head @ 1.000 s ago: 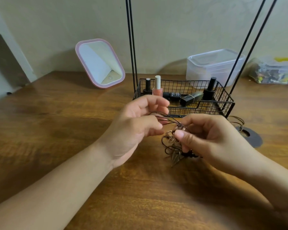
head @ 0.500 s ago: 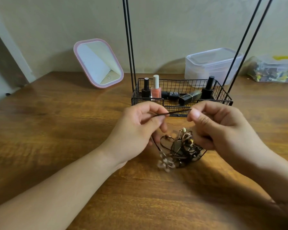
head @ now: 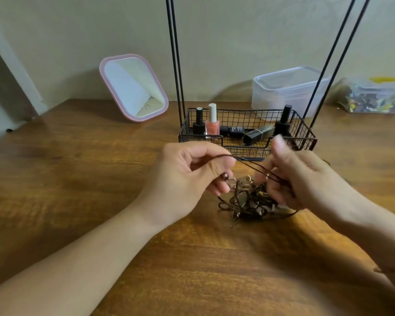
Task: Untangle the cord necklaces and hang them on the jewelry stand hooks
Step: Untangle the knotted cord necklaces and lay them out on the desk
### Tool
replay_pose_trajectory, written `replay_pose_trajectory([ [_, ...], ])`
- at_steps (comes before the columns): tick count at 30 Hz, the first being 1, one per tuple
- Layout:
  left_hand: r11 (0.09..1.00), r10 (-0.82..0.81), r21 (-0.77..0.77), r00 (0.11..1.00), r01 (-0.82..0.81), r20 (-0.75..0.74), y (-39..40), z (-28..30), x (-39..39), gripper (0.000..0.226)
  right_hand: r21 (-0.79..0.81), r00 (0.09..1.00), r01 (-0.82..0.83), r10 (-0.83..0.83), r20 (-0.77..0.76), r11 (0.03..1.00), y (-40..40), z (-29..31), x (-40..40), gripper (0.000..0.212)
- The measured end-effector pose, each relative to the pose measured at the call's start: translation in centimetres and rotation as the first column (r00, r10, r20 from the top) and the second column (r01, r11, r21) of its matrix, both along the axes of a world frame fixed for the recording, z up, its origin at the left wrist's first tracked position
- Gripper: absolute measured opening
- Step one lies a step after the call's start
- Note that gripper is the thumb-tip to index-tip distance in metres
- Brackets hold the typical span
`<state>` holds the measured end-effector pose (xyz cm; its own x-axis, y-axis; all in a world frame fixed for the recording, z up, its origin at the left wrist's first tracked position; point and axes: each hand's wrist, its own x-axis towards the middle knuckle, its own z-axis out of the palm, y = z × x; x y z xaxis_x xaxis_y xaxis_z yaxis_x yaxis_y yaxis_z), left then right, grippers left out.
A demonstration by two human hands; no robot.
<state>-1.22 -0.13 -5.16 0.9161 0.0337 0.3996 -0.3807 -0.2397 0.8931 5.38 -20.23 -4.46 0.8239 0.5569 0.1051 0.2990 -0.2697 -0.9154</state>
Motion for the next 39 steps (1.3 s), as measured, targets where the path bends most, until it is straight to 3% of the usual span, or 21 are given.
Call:
replay_pose_trajectory([
  [3, 0.992, 0.013, 0.125, 0.991, -0.030, 0.132, -0.2, -0.2, -0.2, 0.012, 0.040, 0.977, -0.141, 0.133, 0.165, 0.989, 0.3, 0.0, -0.8, 0.069],
  [6, 0.975, 0.002, 0.215, 0.971, -0.055, 0.241, 0.1, -0.3, -0.1, 0.015, 0.031, 0.969, -0.193, 0.185, 0.165, 0.981, 0.3, 0.4, -1.0, 0.068],
  [9, 0.947, 0.028, 0.298, 0.952, -0.123, 0.306, 0.2, 0.0, -0.1, 0.020, 0.051, 0.982, -0.144, 0.136, 0.131, 0.988, 0.5, 0.4, -1.2, 0.065],
  [13, 0.904, 0.061, 0.380, 0.939, -0.196, 0.338, 0.3, 0.2, -0.1, 0.020, 0.157, 0.996, 0.036, -0.023, -0.085, 0.987, 0.6, 0.0, -0.7, 0.065],
  [17, 0.859, 0.070, 0.462, 0.944, -0.221, 0.322, 0.8, -0.2, 0.2, 0.024, 0.180, 0.993, 0.109, -0.099, -0.065, 0.978, 0.8, -0.2, -0.6, 0.059],
  [20, 0.825, 0.143, 0.482, 0.934, -0.294, 0.327, 1.0, -0.7, 0.4, 0.030, 0.218, 0.998, 0.059, -0.051, -0.041, 0.974, 0.8, -0.3, -0.7, 0.056],
  [23, 0.875, 0.269, 0.301, 0.898, -0.379, 0.348, 1.6, -0.3, 0.6, 0.029, 0.227, 0.993, -0.114, 0.109, 0.034, 0.967, 0.4, -0.2, -0.6, 0.053],
  [25, 0.904, 0.382, 0.077, 0.874, -0.421, 0.301, 2.5, 0.5, 1.0, 0.032, 0.220, 0.976, -0.205, 0.182, 0.119, 0.954, 0.0, -0.1, -0.4, 0.049],
  [27, 0.876, 0.471, -0.223, 0.858, -0.428, 0.206, 3.7, 1.5, 1.5, 0.032, 0.260, 0.965, -0.249, 0.215, 0.153, 0.933, -0.3, -0.2, -0.1, 0.043],
  [30, 0.663, 0.510, -0.634, 0.860, -0.399, -0.008, 5.1, 2.8, 1.7, 0.024, 0.322, 0.964, -0.260, 0.225, 0.141, 0.910, -0.6, -0.4, 0.5, 0.028],
  [33, 0.455, 0.525, -0.793, 0.841, -0.406, -0.130, 6.7, 3.0, 2.0, 0.024, 0.201, 0.953, -0.291, 0.265, 0.147, 0.935, -0.9, -0.3, 1.2, 0.016],
  [34, 0.455, 0.516, -0.772, 0.838, -0.444, -0.178, 7.2, 2.8, 2.1, 0.025, 0.114, 0.944, -0.307, 0.288, 0.159, 0.945, -1.1, -0.3, 1.4, 0.016],
  [36, 0.618, 0.490, -0.554, 0.825, -0.558, -0.284, 8.0, 2.0, 2.6, 0.026, 0.033, 0.930, -0.344, 0.336, 0.147, 0.938, -1.3, 0.1, 1.3, 0.012],
  [38, 0.822, 0.500, -0.121, 0.807, -0.556, -0.314, 8.0, 1.1, 2.6, 0.029, 0.078, 0.923, -0.383, 0.376, 0.086, 0.921, -1.5, 0.7, 0.9, 0.012],
  [39, 0.848, 0.529, 0.121, 0.803, -0.517, -0.274, 7.7, 0.8, 2.6, 0.030, 0.114, 0.925, -0.380, 0.375, 0.061, 0.918, -1.4, 0.9, 0.5, 0.012],
])
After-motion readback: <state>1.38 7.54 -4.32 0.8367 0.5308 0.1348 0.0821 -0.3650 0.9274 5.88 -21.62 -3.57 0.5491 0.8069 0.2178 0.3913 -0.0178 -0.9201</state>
